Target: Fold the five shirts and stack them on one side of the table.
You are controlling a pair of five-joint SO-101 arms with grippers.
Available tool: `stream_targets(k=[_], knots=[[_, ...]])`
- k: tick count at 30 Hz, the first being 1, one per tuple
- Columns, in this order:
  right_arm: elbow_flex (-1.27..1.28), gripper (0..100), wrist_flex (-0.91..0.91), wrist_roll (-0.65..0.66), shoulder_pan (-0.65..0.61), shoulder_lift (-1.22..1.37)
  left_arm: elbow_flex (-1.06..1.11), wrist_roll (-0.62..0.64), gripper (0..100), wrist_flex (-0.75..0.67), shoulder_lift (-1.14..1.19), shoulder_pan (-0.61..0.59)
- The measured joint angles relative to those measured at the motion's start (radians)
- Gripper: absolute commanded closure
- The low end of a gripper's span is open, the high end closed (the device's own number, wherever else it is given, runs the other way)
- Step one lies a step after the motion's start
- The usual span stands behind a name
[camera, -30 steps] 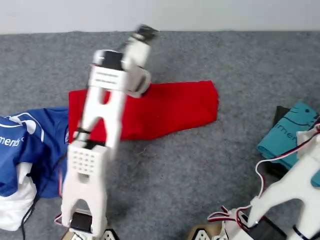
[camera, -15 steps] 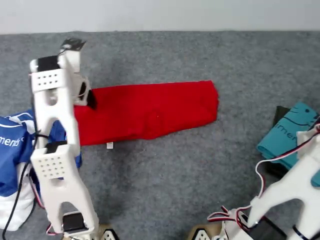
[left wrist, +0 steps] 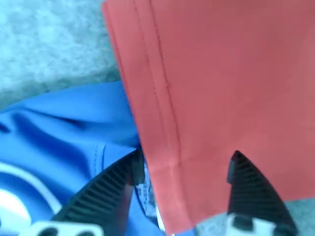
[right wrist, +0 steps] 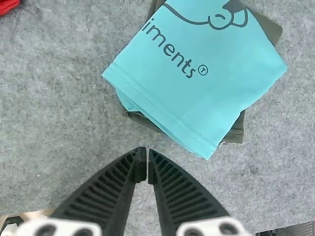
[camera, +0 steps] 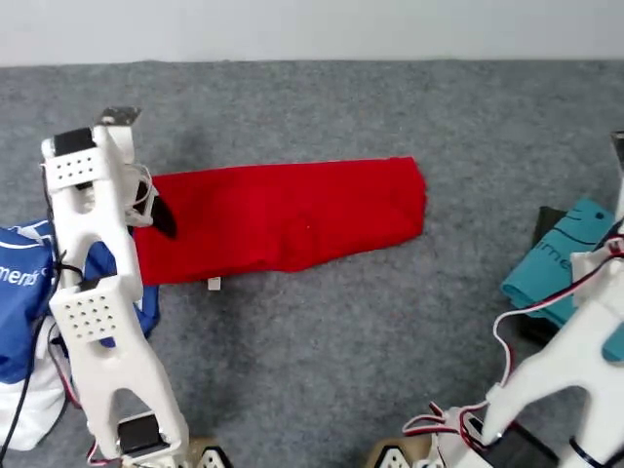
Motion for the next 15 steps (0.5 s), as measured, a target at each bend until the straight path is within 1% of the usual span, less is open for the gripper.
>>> stream_targets(k=[4,11,15], knots=[[0.0,98.3,0.0,0.0,0.0,0.0,0.0,0.0,75,-0.014,0.018,-0.002],[0.0,98.3,0.0,0.0,0.0,0.0,-0.031,0.0,91,-0.006,0.02,0.0],[0.0,98.3,0.0,0.0,0.0,0.0,-0.074,0.002,99,0.014,0.02,0.026]])
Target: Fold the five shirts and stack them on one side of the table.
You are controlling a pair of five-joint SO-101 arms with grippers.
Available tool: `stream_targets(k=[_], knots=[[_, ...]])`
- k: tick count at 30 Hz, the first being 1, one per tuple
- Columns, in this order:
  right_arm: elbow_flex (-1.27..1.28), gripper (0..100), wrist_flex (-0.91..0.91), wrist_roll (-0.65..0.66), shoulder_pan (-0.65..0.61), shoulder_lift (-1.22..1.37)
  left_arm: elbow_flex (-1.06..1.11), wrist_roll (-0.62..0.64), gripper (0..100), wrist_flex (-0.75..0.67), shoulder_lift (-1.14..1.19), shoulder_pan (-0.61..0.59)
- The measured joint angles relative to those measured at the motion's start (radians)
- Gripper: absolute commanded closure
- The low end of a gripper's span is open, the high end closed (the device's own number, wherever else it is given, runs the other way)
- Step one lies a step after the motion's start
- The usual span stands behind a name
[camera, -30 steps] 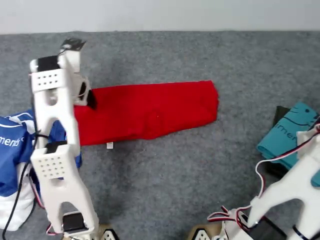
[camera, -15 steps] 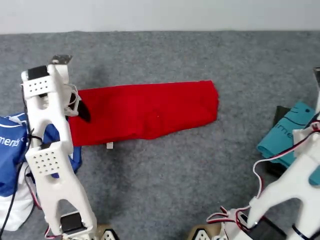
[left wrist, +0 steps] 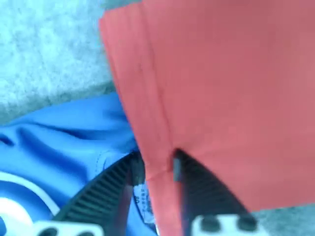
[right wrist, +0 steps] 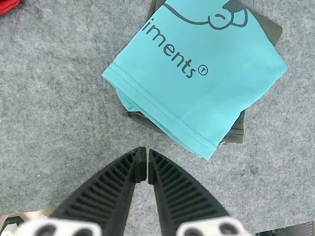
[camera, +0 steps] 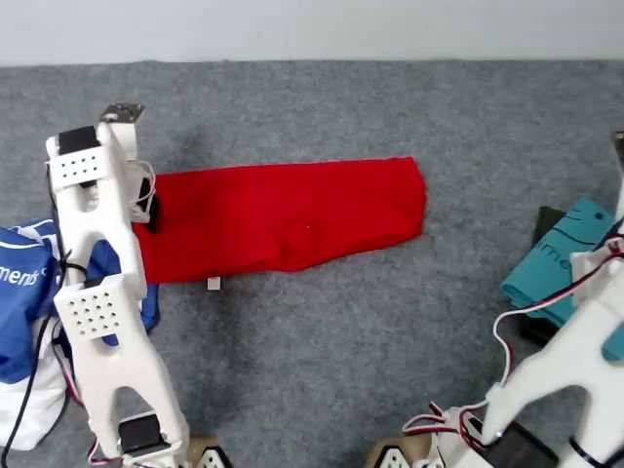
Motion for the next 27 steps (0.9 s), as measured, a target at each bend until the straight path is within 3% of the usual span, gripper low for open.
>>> stream_targets(k=[13,20,27], knots=[[0.0,98.3,0.0,0.0,0.0,0.0,-0.003,-0.012,99,0.005,-0.003,0.112],[0.0,98.3,0.0,0.0,0.0,0.0,-0.003,0.015,99,0.008,-0.118,0.192],[0.0,98.3,0.0,0.0,0.0,0.0,0.046,0.017,92,0.008,-0.149,0.147]])
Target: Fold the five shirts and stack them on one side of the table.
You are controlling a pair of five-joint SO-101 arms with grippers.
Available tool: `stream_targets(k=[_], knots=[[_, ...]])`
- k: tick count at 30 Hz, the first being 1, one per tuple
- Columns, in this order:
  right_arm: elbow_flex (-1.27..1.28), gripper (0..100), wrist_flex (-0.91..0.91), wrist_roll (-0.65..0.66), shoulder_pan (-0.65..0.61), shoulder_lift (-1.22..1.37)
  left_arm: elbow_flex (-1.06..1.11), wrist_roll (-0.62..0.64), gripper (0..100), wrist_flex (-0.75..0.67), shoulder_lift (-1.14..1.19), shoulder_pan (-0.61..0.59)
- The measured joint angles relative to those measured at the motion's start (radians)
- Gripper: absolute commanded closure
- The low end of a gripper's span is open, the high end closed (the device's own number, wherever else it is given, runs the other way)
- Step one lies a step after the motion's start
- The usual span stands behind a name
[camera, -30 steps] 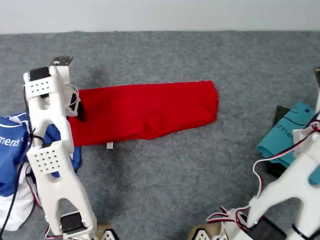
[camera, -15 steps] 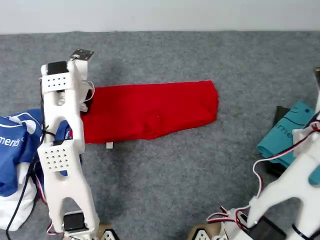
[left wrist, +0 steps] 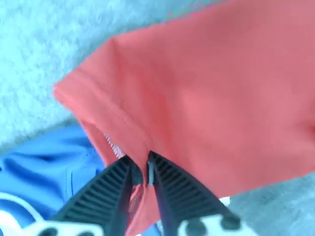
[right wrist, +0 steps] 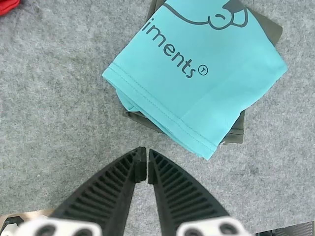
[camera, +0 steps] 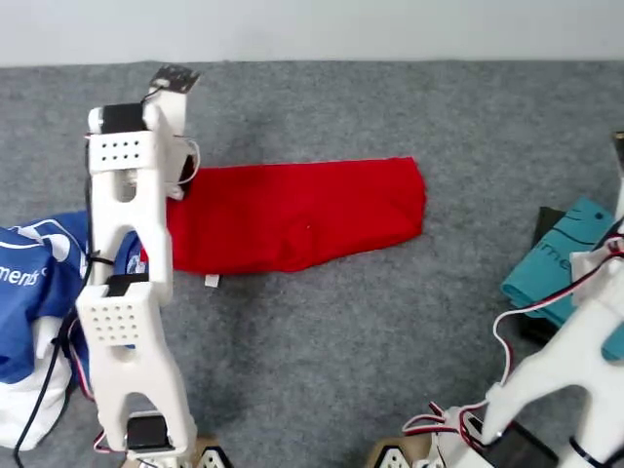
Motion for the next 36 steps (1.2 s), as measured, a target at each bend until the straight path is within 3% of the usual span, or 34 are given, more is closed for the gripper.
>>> stream_targets(k=[6,22,26,36], knots=[[0.0,98.3,0.0,0.0,0.0,0.0,0.114,-0.028,81,0.0,0.0,-0.089],[0.0,98.3,0.0,0.0,0.0,-0.005,0.321,-0.035,81,-0.196,0.0,-0.132],[0.0,98.3,0.0,0.0,0.0,-0.031,0.324,-0.04,81,-0.198,-0.017,-0.146],[0.0,98.2,0.0,0.0,0.0,-0.031,0.296,-0.107,81,-0.117,-0.043,-0.334]])
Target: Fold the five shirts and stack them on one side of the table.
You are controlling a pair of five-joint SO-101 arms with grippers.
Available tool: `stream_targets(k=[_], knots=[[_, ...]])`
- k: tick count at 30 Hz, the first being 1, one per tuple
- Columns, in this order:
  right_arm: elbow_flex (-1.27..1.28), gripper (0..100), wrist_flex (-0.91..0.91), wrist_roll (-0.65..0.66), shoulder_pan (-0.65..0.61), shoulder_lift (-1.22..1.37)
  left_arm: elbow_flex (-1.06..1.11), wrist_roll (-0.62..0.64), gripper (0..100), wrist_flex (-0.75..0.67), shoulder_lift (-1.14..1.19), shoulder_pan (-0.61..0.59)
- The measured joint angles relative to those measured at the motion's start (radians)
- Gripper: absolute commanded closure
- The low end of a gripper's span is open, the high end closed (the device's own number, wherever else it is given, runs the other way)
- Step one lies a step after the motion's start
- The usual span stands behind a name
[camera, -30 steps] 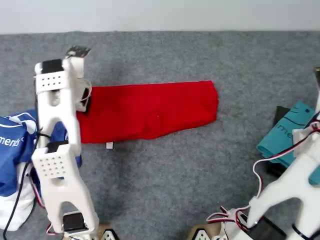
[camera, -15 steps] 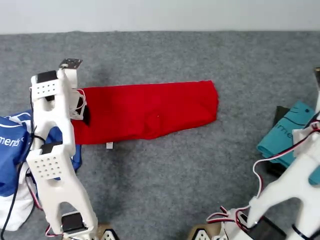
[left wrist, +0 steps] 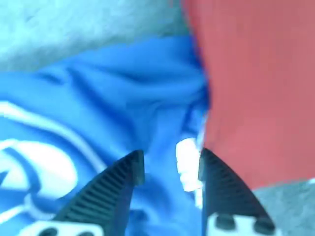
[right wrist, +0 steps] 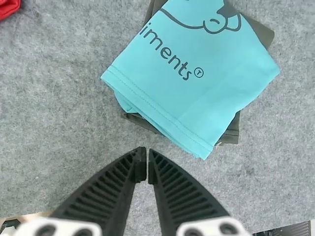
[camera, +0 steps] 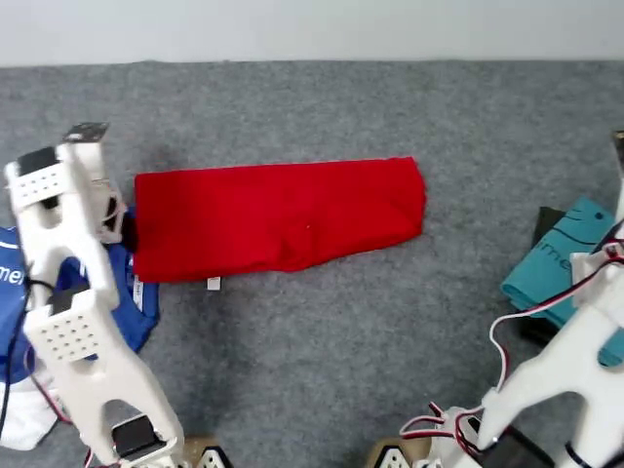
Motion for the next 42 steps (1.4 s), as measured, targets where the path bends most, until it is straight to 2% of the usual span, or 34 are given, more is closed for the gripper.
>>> stream_targets(k=[6,12,16,21,27,32,37,42], knots=[[0.0,98.2,0.0,0.0,-0.002,0.0,0.0,-0.026,81,0.003,-0.002,-0.101],[0.0,98.0,0.0,0.0,-0.002,0.0,0.028,-0.117,86,-0.029,-0.002,-0.252],[0.0,98.0,0.0,0.0,-0.005,0.0,0.028,-0.233,88,-0.034,-0.002,-0.382],[0.0,98.1,0.0,0.0,-0.025,0.0,0.028,-0.282,88,-0.002,-0.072,-0.434],[0.0,98.2,0.0,0.0,-0.057,0.0,0.028,-0.244,88,0.086,-0.206,-0.282],[0.0,98.2,0.0,0.0,-0.058,0.0,0.028,-0.13,79,0.091,-0.27,-0.068],[0.0,98.3,0.0,0.0,-0.058,0.0,0.031,-0.002,73,-0.006,-0.262,0.084],[0.0,98.3,0.0,0.0,-0.058,0.0,0.031,0.028,73,-0.1,-0.12,0.153]])
